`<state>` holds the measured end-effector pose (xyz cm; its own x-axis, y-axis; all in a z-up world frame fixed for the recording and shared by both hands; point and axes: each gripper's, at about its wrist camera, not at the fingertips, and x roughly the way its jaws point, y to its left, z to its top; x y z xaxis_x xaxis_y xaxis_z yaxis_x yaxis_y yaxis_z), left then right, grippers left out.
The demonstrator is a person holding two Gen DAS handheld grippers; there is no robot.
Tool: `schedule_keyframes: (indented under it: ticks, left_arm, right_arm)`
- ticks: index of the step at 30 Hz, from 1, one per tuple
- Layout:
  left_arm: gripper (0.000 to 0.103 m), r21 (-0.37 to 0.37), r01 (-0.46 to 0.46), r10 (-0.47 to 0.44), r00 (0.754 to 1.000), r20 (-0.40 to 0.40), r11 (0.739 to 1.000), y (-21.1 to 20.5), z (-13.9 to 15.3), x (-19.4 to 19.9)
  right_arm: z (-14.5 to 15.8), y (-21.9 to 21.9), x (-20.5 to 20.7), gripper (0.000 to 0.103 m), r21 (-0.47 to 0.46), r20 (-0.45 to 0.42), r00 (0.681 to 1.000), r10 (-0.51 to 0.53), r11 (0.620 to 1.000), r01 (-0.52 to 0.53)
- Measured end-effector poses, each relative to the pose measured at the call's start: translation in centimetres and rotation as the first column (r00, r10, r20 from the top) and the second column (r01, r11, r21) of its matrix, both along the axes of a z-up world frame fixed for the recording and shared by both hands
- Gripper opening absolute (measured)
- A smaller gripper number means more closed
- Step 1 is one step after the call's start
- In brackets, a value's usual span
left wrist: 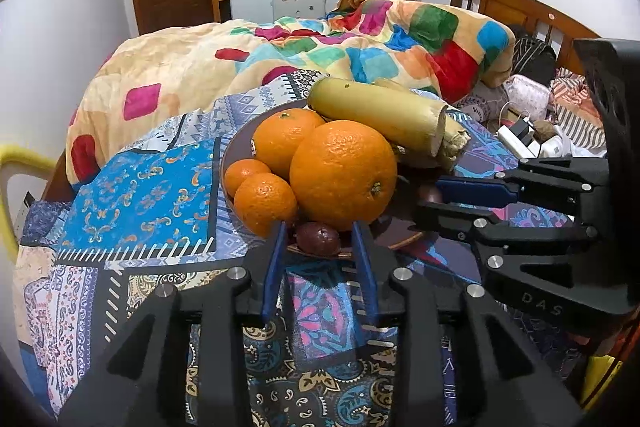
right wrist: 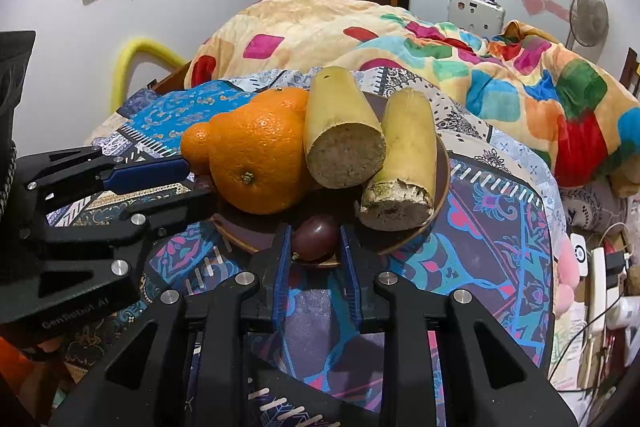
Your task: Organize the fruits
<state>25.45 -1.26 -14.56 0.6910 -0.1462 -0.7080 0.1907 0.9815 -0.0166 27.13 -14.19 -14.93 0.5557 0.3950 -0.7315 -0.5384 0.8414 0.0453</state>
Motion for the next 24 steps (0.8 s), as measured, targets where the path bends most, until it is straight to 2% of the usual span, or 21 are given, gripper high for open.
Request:
schedule_keyframes:
  ticks: [3,5,10,13,18,24]
  left_arm:
    - [0.033,-0.027,-0.014,0.014,1.000,-0.004,1.000,0.7,0.2,-0.1]
    - [0.033,-0.050,-0.025,0.025,1.000,0.001,0.998,1.4,0.5,-0.4]
    - [0.033,-0.063,-0.059,0.061,0.998,0.032,0.996,2.5,2.0,-2.0]
    - [0.033,-0.074,-0.076,0.082,0.994,0.075,0.994,2.8,3.8,-3.6]
    - [0.033,-0.099,-0.096,0.113,0.976,0.185,0.990,2.5,8.1,-7.5]
    - [0.035,-0.133,-0.096,0.139,0.922,0.360,0.986,1.5,14.2,-14.5]
  right_arm:
    - [0.1,0.0,0.0,0.033,0.003,0.001,1.000,0.000,1.000,0.000]
    - [0.1,-0.1,-0.2,0.035,0.006,0.003,1.000,0.001,1.000,-0.001]
    - [0.7,-0.6,-0.9,0.035,0.022,0.006,1.000,-0.001,1.000,0.001]
    - [2.2,-1.3,-2.1,0.035,0.041,0.040,0.999,-0.008,0.999,0.006]
    - [7.0,-3.1,-5.9,0.035,0.107,0.149,0.988,-0.034,0.994,0.018]
    - [13.5,-5.3,-12.6,0.035,0.195,0.328,0.941,-0.080,0.981,0.016]
